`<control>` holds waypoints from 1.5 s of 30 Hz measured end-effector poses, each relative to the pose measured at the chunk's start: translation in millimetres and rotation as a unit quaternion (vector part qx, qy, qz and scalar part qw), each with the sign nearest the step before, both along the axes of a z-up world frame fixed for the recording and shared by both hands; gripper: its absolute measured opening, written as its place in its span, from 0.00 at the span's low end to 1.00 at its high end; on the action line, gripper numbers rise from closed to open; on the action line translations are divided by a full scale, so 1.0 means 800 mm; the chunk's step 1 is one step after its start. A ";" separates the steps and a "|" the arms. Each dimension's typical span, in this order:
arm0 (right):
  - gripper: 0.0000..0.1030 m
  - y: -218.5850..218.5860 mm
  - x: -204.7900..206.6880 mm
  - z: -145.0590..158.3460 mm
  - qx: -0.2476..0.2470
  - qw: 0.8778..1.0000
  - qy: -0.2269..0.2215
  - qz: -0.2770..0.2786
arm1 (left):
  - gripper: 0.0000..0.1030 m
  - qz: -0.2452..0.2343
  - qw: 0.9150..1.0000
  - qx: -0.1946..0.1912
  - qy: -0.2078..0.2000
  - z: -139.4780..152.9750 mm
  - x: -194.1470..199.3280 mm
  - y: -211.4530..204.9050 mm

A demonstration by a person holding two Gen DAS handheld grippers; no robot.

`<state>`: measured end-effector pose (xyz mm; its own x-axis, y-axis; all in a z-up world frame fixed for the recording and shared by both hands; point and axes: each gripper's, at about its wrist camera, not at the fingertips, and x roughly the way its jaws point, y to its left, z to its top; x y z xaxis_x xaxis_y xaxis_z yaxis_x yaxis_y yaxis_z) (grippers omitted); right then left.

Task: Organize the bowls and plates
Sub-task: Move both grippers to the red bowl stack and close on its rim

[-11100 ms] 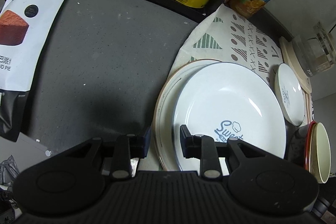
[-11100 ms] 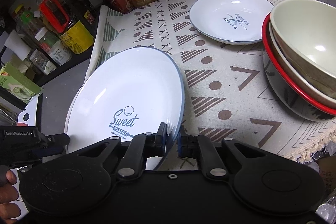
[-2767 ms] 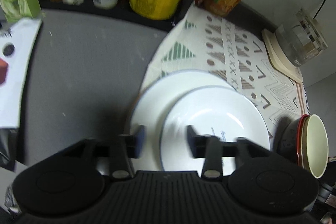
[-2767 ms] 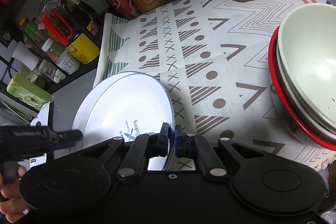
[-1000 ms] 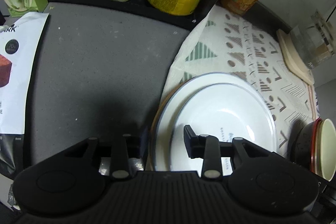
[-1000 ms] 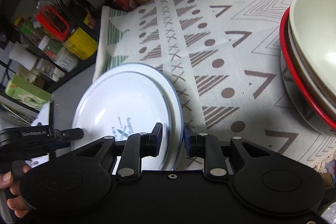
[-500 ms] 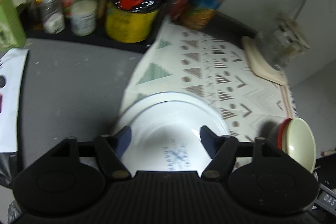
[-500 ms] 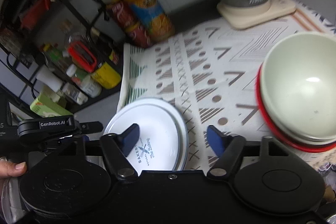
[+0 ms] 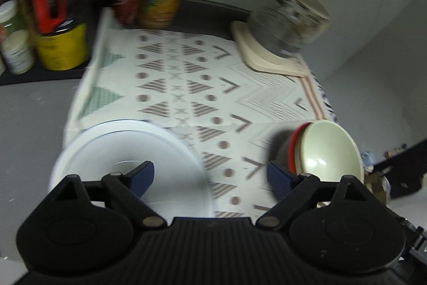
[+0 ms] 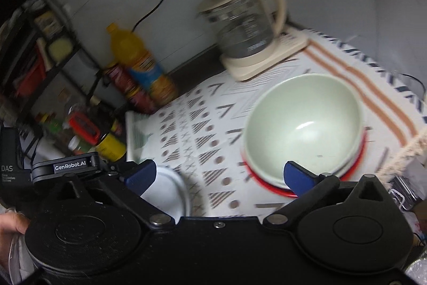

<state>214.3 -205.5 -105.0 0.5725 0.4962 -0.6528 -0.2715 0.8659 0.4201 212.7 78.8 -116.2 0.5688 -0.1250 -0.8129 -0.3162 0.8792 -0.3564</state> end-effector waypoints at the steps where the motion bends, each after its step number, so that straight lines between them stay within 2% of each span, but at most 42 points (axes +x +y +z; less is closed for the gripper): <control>1: 1.00 -0.008 0.001 0.000 0.002 1.000 -0.001 -0.011 | 0.88 -0.009 1.000 -0.003 -0.002 0.000 0.006 -0.006; 6: 1.00 -0.035 0.001 -0.004 0.002 0.998 -0.001 -0.061 | 0.88 -0.053 0.999 -0.012 -0.007 -0.002 0.037 -0.037; 12: 1.00 -0.069 0.011 -0.013 -0.010 0.992 0.006 -0.128 | 0.88 -0.103 0.995 -0.011 0.012 -0.018 0.077 -0.071; 23: 0.96 -0.104 0.039 -0.052 -0.016 0.975 0.054 -0.214 | 0.87 -0.178 0.983 -0.005 0.043 -0.057 0.135 -0.115; 32: 0.80 -0.103 0.068 -0.093 -0.024 0.963 0.110 -0.244 | 0.82 -0.201 0.976 -0.008 0.085 -0.096 0.172 -0.131; 35: 0.70 -0.097 0.078 -0.104 -0.027 0.962 0.125 -0.242 | 0.69 -0.204 0.974 -0.012 0.100 -0.108 0.180 -0.132; 37: 0.61 -0.093 0.083 -0.110 -0.028 0.961 0.134 -0.241 | 0.57 -0.204 0.973 -0.018 0.111 -0.117 0.185 -0.132; 41: 0.50 -0.091 0.093 -0.123 -0.021 0.956 0.152 -0.249 | 0.50 -0.203 0.971 -0.036 0.119 -0.129 0.192 -0.131; 43: 0.37 -0.091 0.096 -0.128 -0.010 0.955 0.158 -0.249 | 0.45 -0.208 0.971 -0.042 0.114 -0.131 0.194 -0.132; 45: 0.34 -0.091 0.100 -0.132 -0.001 0.955 0.163 -0.250 | 0.42 -0.206 0.970 -0.055 0.114 -0.133 0.197 -0.132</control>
